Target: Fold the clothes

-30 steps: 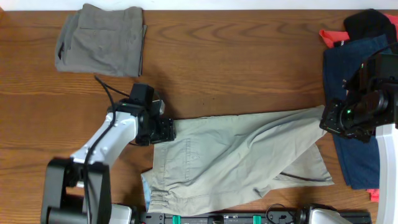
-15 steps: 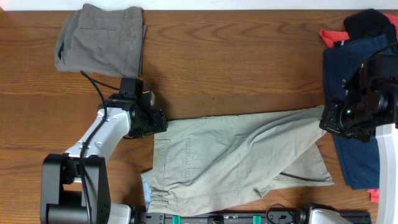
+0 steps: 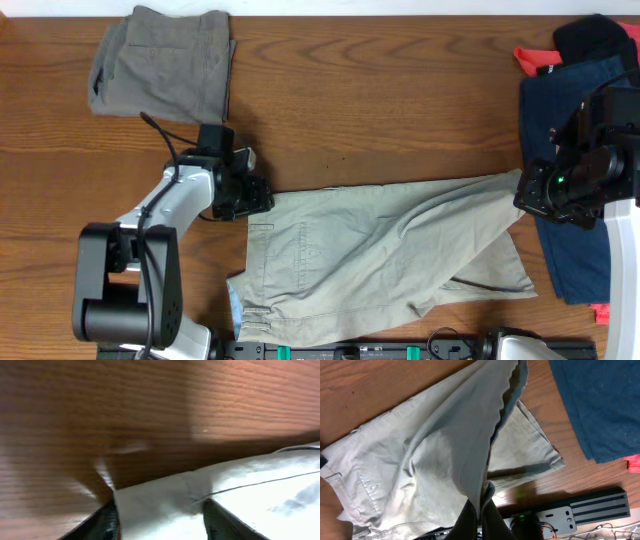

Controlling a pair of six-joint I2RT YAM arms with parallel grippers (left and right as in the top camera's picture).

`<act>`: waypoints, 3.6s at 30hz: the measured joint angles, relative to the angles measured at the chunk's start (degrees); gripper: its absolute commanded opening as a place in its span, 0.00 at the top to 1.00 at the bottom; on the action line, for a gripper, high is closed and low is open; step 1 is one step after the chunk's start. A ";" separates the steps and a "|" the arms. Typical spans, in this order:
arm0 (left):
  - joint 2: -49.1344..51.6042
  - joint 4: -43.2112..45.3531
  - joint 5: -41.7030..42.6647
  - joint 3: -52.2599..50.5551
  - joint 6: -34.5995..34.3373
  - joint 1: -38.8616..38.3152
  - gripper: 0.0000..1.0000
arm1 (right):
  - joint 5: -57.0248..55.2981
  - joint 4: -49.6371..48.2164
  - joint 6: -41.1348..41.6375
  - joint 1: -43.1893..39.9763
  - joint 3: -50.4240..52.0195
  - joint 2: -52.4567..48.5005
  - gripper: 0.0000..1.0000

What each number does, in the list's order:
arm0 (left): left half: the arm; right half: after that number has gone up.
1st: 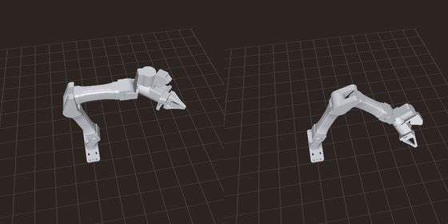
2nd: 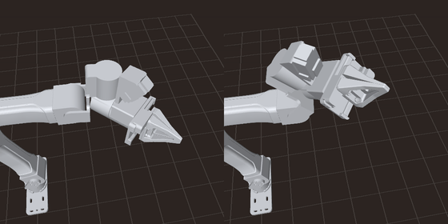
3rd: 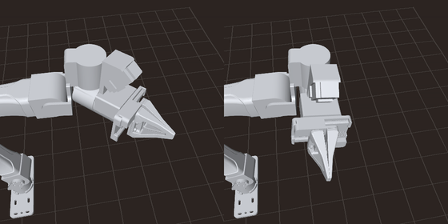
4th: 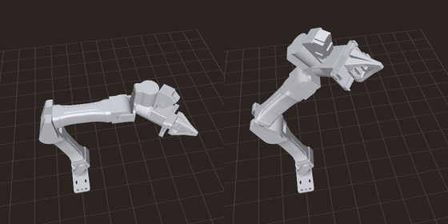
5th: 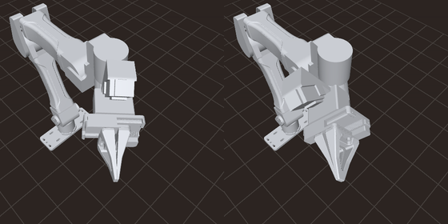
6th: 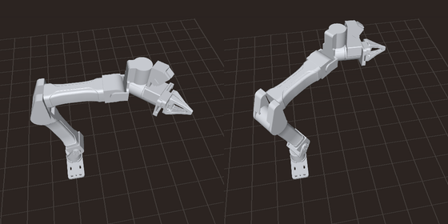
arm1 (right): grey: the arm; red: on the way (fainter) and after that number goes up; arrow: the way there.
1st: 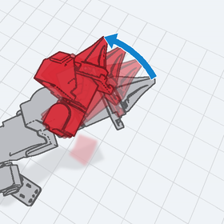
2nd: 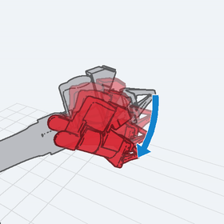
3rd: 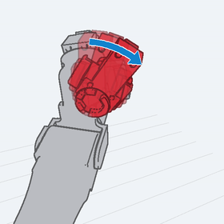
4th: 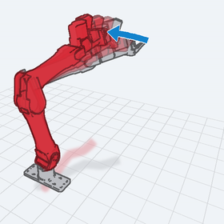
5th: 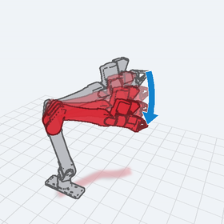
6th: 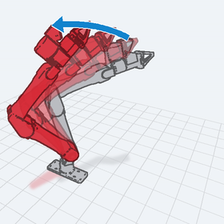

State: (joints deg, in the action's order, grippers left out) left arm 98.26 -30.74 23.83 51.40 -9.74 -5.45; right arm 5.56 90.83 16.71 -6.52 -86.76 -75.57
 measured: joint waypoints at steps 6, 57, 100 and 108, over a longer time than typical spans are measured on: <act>0.87 0.22 0.42 -0.02 0.70 0.00 0.94 | -0.44 0.00 -0.42 0.00 0.00 0.00 0.88; 0.87 0.33 0.46 -0.02 0.74 0.00 0.94 | -8.98 -24.02 3.45 -4.63 0.00 -42.62 0.34; -15.06 -16.04 1.79 10.36 0.74 -0.35 0.94 | -4.81 -16.28 5.44 -6.54 -9.33 -42.23 0.99; -30.40 -24.28 1.97 24.13 0.59 -0.44 0.94 | -3.78 -8.76 5.25 -6.93 -19.54 -32.68 0.99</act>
State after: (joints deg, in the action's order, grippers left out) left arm 67.85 -55.02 25.80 75.53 -9.15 -5.89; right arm 1.78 82.06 21.96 -13.45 -106.30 -108.25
